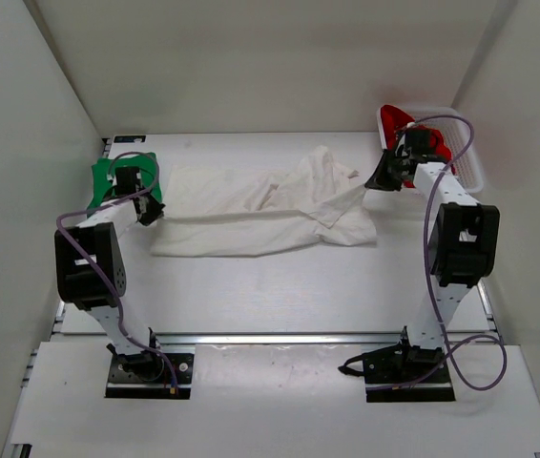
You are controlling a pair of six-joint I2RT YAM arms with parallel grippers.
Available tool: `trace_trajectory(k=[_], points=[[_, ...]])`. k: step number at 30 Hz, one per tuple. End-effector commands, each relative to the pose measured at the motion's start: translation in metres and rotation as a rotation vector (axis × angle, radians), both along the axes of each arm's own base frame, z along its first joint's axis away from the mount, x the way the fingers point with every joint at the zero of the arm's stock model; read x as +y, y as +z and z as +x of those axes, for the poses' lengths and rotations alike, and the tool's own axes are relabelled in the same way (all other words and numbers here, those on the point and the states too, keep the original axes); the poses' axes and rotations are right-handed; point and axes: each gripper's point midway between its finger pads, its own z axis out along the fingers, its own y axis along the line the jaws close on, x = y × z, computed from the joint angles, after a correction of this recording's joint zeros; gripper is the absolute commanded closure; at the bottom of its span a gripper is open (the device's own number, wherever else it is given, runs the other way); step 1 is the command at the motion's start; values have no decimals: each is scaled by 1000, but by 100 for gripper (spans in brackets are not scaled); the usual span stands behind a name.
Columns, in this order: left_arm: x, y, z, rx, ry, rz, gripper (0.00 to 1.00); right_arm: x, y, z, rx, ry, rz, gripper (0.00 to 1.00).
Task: Fold and stack the t-shirts
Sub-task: Fold the flattened tshirt in 1/3 of the way
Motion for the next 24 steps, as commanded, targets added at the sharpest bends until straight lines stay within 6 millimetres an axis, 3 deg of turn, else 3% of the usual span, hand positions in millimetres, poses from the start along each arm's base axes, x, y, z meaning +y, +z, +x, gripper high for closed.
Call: trace_trajectory(k=[1,3,5,6,7,9,10,12,13,14,15,16,17,18,20,21,22,24], points=[[15,13,5,-22,32,47,100,0,-1,14,-16,16,-49,100],[15,12,1,-13,25,42,100,3,-10,14,19,24,-58,100],[13,37,-1,-87,23,24,100,1,-5,3,48,29,-68,100],[13,36,-8,-97,29,29,100,-1,2,-4,33,18,-82,99],[12,53,-13,-145,41,39,100,0,11,-4,-5,13,-87,100],[4,82,-13,-214,20,39,100,-1,33,-23,-53,1,-93,100],[0,95,-18,-234,7,26,100,-3,54,-33,-86,-8,-91,100],[-10,112,-31,-271,-28,6,100,1,55,-65,-75,1,-79,100],[-13,105,-42,-248,-42,-3,100,1,57,-85,-79,4,-74,100],[-13,112,-53,-260,-39,-2,100,1,60,-96,-89,5,-82,100],[-17,112,-67,-272,-52,7,100,2,58,-121,-98,14,-93,100],[-15,96,-81,-243,-40,11,100,3,57,-145,-114,16,-106,100],[-20,89,-98,-239,-45,16,100,6,69,-161,-159,18,-105,100],[-19,95,-109,-262,-34,35,100,7,49,-180,-113,24,-105,100],[-20,78,-132,-220,-45,83,100,13,47,-215,-141,39,-95,100],[-17,72,-145,-186,-47,125,100,13,37,-232,-116,38,-94,100],[-16,76,-148,-199,-53,150,100,13,28,-243,-85,41,-96,99],[-17,55,-166,-133,-74,175,100,14,20,-254,-65,32,-92,100]])
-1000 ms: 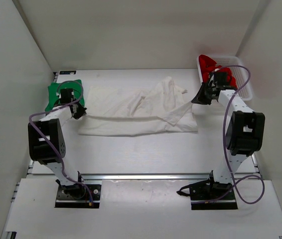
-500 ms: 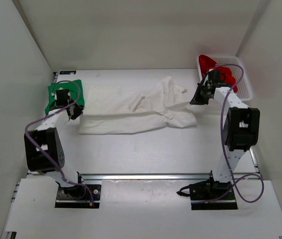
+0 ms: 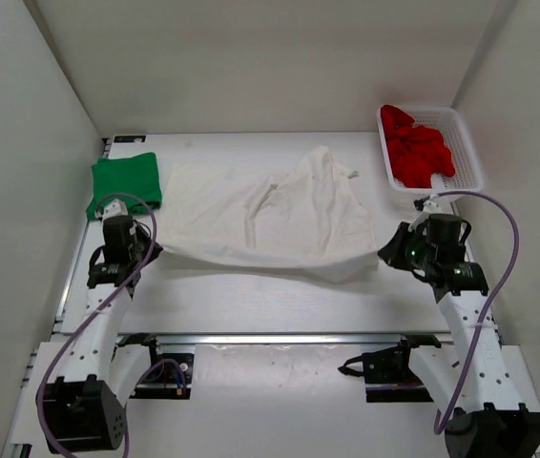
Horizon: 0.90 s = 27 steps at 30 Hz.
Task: Fold and stack the t-shirts
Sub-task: Fold the flattened tshirt in 1/3 of the way
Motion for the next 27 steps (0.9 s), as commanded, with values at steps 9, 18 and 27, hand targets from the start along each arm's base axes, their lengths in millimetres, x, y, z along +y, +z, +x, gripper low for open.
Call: trace_trajectory(k=[9,18,27], points=[[9,-39,4,121,37,-104,100,-1,-27,35,97,-14,24,100],[10,-36,63,93,82,-171,100,0,-16,125,103,-8,38,100],[23,-46,112,147,77,-112,100,-21,-31,190,125,-38,80,100]])
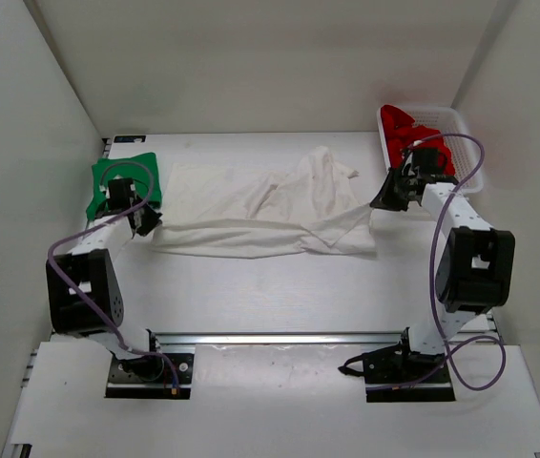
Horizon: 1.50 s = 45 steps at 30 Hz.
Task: Fold and stack the t-shirts
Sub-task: Fold the flattened tshirt in 1/3 of the way
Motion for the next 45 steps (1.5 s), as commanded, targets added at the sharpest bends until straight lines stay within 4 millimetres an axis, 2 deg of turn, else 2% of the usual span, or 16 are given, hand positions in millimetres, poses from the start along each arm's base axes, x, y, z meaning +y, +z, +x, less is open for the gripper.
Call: trace_trajectory(k=[1,9,16,17,19,20,21,22,23,25,26,29,32,33,36,45], points=[[10,7,25,-20,-2,45,100,-6,13,33,-68,-3,11,100],[6,-10,46,17,-38,59,100,1,-8,71,-45,21,-29,100],[11,16,66,-55,-27,93,92,2,-8,92,-52,7,-30,100],[15,18,67,-52,-14,103,83,3,-7,91,-48,-2,-23,97],[25,16,58,-39,18,78,73,6,-3,86,-45,0,-2,75],[28,25,55,-65,33,75,68,6,6,84,-67,3,0,73],[40,16,41,-43,78,63,65,8,15,78,-81,0,4,72],[45,25,31,-78,108,56,62,5,33,75,-119,-18,11,72],[50,42,24,-133,134,50,63,6,27,68,-110,-23,27,72],[43,30,-4,-128,144,60,69,9,59,48,-186,-44,51,74],[39,38,-10,-158,137,68,73,16,48,35,-174,-33,70,77],[30,1,-44,-83,125,30,83,36,42,-13,-206,0,100,94],[29,-27,-63,-14,141,-46,75,56,32,-56,-222,38,114,100],[25,-28,-60,-27,138,-76,70,59,16,-68,-182,42,99,100],[21,-30,-58,-69,158,-106,57,66,12,-92,-191,63,120,93],[15,-37,-42,-140,214,-219,54,62,-3,-124,-212,33,153,73]])
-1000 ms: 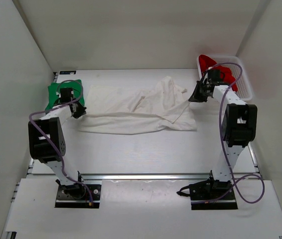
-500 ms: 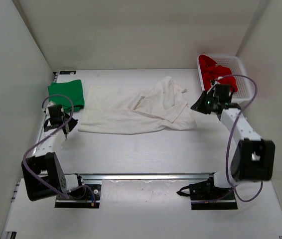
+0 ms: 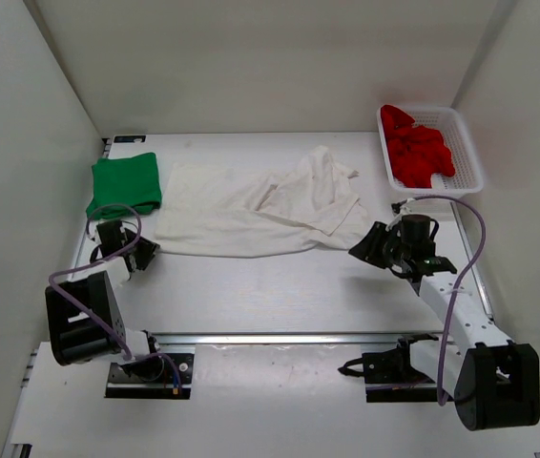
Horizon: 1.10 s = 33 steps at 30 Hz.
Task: Fold and stack the t-shirts
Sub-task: Fold the flattened tshirt in 1/3 of the way
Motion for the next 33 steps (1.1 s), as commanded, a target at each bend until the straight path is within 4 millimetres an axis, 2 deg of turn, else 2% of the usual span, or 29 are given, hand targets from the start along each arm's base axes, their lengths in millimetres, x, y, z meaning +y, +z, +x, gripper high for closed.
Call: trace_trajectory(k=[1,3,4,6,7,8,9,10,11,13,14,20,22,25,29,33], points=[[-1,10,16,-87,28,-33,55,-3,14,12,-73,-35,20,71],[-6,6,18,-65,7,-43,60,-11,2,11,-40,-85,45,68],[-5,4,20,-59,2,-48,67,-19,-1,14,-27,-130,62,67],[-3,0,22,-54,6,-55,84,-40,-19,12,14,-232,83,67],[-1,5,28,-67,10,-56,88,-49,-23,14,33,-280,105,64],[1,7,32,-73,5,-49,97,-55,-26,14,38,-299,127,63],[1,8,36,-68,2,-50,100,-53,-29,14,55,-294,158,63],[2,16,44,-85,-6,-42,100,-57,-31,17,71,-311,167,62],[3,18,47,-80,-11,-35,100,-60,-36,19,95,-327,166,60],[4,23,54,-90,-25,-27,100,-64,-33,29,81,-334,140,56],[5,27,58,-99,-25,-24,100,-66,-39,32,102,-346,126,54],[4,18,60,-76,-40,-31,100,-79,-45,59,80,-380,158,53],[2,15,60,-69,-42,-32,100,-76,-42,68,66,-364,167,53],[4,17,63,-75,-47,-13,100,-72,-50,76,91,-363,169,53],[3,17,62,-74,-53,-11,100,-72,-57,85,103,-386,204,60],[4,20,64,-78,-57,-1,100,-69,-60,91,111,-397,221,71]])
